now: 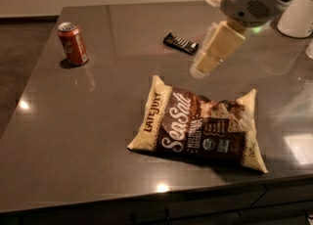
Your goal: Move coke can near brown chip bag
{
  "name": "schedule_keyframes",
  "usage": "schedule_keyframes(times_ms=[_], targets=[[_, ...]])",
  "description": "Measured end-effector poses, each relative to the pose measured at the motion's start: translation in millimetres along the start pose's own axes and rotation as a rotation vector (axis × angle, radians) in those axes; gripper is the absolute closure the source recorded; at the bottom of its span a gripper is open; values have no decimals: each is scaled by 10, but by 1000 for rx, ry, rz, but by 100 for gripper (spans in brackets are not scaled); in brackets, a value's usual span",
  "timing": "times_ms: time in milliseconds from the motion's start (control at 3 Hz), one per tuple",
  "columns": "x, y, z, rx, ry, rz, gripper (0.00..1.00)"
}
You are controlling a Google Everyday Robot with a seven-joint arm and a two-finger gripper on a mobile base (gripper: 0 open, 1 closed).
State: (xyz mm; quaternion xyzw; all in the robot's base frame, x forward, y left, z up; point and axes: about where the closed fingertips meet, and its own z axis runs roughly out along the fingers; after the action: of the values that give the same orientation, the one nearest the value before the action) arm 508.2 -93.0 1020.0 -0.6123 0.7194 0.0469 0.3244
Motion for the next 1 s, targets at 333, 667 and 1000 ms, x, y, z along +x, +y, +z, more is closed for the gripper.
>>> schedule_keyframes(times_ms=[333,667,1000], targets=[[-336,-34,260,3,-62,-12,0],[-655,-28,504,11,-99,-28,0],[-940,39,769,0,-126,-52,0]])
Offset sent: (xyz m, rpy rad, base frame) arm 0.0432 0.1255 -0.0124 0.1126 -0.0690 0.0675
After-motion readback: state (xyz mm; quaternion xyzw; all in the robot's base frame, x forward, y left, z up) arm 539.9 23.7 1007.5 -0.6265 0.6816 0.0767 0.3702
